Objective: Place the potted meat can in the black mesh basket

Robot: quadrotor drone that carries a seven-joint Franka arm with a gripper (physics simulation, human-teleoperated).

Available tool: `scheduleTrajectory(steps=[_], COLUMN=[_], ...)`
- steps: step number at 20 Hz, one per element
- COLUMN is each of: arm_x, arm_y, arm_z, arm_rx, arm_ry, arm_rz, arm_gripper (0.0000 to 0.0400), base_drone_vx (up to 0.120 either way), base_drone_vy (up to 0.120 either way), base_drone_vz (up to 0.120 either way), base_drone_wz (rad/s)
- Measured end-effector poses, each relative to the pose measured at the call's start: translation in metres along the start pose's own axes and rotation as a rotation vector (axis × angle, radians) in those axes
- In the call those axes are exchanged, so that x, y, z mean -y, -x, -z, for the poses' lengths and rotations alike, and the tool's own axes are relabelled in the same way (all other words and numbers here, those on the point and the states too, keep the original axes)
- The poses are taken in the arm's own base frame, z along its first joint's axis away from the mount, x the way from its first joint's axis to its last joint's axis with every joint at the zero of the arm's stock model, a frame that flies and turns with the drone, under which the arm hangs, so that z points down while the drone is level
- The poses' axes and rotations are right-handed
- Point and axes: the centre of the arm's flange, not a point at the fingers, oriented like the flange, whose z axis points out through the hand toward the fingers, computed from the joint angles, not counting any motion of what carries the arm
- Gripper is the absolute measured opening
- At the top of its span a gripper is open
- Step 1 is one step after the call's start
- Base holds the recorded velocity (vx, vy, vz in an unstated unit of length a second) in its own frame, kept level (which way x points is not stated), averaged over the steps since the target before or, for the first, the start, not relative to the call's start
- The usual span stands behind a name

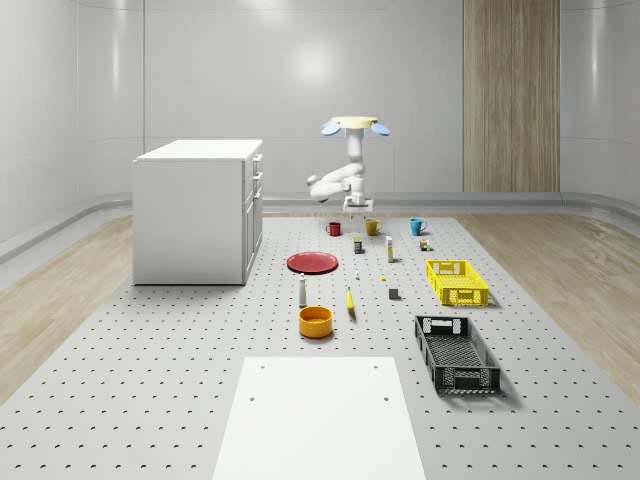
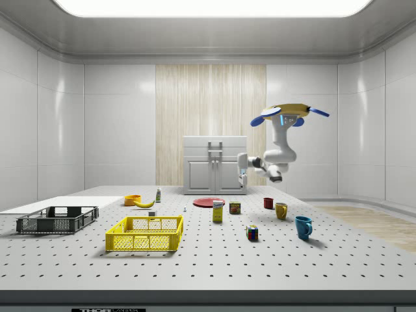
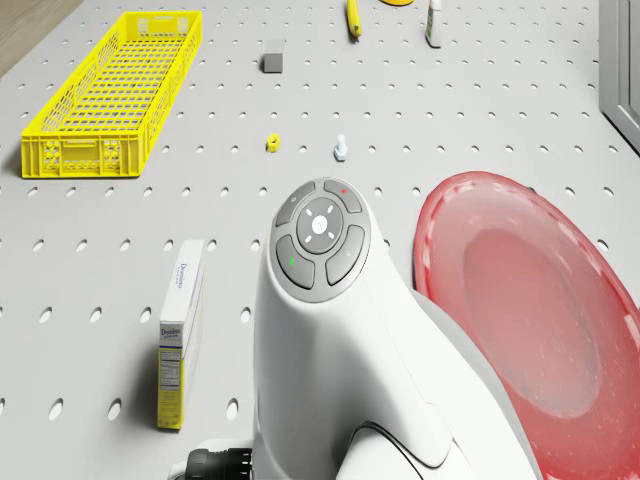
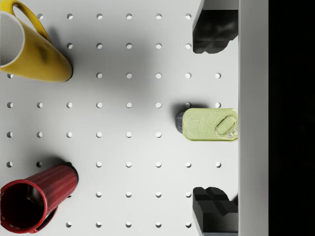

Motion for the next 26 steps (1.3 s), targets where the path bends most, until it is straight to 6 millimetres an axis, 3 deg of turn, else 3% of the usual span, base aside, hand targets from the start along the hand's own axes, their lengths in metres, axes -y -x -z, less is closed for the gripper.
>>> scheduleTrajectory(steps=[7,14,19,26], arm_x=[0.000,0.000,0.000,0.000], arm_y=[0.000,0.000,0.000,0.000], arm_z=[0.000,0.000,0.000,-0.018], arm_rx=[-0.002,-0.002,-0.002,-0.002], arm_ry=[0.001,0.002,0.002,0.002], arm_rz=[0.000,0.000,0.000,0.000], arm_gripper=[0.0400,0.0400,0.0400,0.0400], base_drone_vx=[0.017,0.120,0.008,0.000], base_drone_vy=[-0.011,0.000,0.000,0.000], base_drone_vz=[-0.091,-0.120,-0.120,0.000], base_drone_wz=[0.000,0.000,0.000,0.000])
